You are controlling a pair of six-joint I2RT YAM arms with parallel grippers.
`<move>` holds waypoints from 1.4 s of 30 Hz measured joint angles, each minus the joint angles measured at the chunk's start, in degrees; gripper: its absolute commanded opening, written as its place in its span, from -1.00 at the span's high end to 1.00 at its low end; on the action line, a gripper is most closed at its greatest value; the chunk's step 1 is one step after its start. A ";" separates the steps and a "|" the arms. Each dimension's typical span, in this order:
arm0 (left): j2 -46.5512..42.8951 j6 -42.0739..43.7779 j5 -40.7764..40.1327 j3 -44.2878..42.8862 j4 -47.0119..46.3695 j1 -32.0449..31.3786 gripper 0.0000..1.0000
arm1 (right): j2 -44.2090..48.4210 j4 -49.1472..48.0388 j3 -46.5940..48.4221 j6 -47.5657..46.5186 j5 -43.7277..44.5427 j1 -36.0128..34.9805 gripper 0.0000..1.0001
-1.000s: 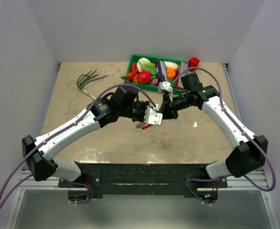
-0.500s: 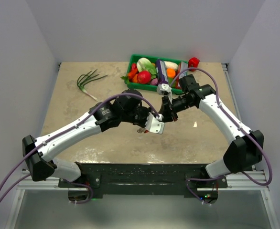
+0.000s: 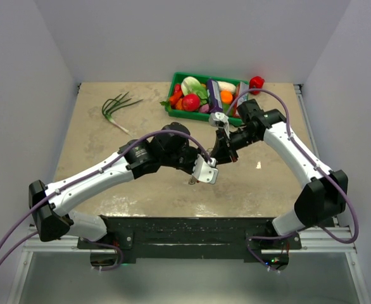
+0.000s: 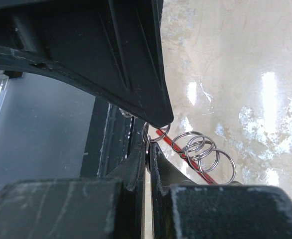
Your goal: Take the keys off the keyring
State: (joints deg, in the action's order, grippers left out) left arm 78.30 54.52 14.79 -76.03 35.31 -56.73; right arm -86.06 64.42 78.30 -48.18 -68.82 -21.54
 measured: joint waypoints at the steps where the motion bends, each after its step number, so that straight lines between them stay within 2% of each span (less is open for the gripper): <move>1: -0.02 0.11 0.00 0.02 0.02 -0.11 1.00 | -0.72 1.11 0.52 -0.83 -0.39 0.15 1.00; 7: -0.20 0.15 -0.31 1.44 -0.11 -0.94 1.00 | -4.26 6.60 1.33 -5.44 -2.75 0.59 1.00; 13: -0.46 0.13 -0.74 2.67 -1.29 -1.49 1.00 | -4.07 9.42 1.36 -9.16 -2.67 0.68 1.00; 28: -1.31 -1.57 -1.11 2.86 -2.91 -1.92 1.00 | -1.75 10.01 0.28 -16.09 -2.58 0.90 1.00; 42: -1.90 -3.15 1.03 2.86 -2.84 -1.16 1.00 | -1.09 10.19 -2.16 -18.29 -2.97 1.40 1.00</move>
State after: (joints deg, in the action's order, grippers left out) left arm 76.40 51.37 15.81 -73.17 32.47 -57.89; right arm -87.15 74.61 76.14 -66.48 -71.79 -20.14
